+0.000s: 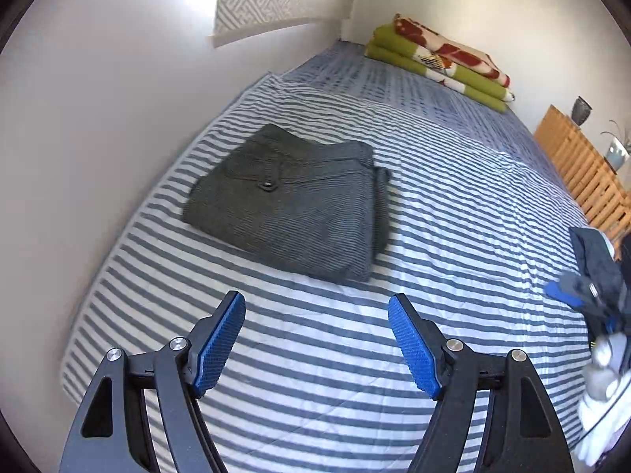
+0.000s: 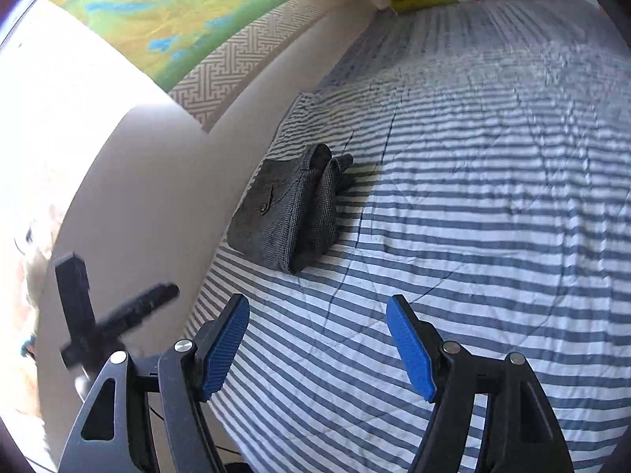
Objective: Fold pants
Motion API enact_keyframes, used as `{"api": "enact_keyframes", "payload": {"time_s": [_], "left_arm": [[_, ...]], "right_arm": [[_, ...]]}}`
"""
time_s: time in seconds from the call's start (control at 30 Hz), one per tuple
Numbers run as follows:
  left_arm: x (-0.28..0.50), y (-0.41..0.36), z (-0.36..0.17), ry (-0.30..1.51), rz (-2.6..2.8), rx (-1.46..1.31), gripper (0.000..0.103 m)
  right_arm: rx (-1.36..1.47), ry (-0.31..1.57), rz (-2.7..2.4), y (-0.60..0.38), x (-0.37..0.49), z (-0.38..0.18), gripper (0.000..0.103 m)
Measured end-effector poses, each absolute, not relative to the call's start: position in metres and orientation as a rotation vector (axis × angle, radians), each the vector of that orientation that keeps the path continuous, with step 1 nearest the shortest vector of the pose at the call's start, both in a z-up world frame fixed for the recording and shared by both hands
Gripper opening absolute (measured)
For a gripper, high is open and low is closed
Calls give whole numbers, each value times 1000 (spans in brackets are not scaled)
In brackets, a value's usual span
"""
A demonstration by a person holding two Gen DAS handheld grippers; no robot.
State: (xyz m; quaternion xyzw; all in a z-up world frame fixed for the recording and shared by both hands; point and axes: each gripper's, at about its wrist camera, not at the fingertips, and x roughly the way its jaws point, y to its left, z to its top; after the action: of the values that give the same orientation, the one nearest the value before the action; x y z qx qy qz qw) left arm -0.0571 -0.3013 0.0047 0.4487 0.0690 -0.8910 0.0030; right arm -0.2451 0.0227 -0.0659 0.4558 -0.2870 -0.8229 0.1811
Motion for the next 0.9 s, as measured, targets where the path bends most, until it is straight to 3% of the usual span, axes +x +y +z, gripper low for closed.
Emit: {"api": "enact_keyframes", "payload": {"time_s": [0.23, 0.57, 0.67, 0.77, 0.83, 0.87, 0.9], "left_arm": [[-110, -311, -49, 141, -2772, 1498, 78], [-253, -479, -103, 479, -2572, 1504, 82], [-289, -488, -132, 562, -2571, 1612, 90], [-318, -482, -156, 582, -2570, 1702, 91], [-324, -479, -162, 633, -2589, 1673, 88], [-324, -472, -161, 596, -2599, 1645, 76], [-321, -465, -157, 554, -2622, 1630, 63]], "right_arm": [[1371, -900, -2242, -21, -347, -98, 69], [1499, -962, -2181, -76, -475, -167, 69], [1550, -884, -2181, -92, -494, -176, 69], [1590, -827, -2170, -105, -507, -184, 70], [1610, -778, -2174, -114, -512, -190, 71], [1617, -744, -2189, -118, -513, -191, 67], [1616, -688, -2223, -125, -511, -190, 51]]}}
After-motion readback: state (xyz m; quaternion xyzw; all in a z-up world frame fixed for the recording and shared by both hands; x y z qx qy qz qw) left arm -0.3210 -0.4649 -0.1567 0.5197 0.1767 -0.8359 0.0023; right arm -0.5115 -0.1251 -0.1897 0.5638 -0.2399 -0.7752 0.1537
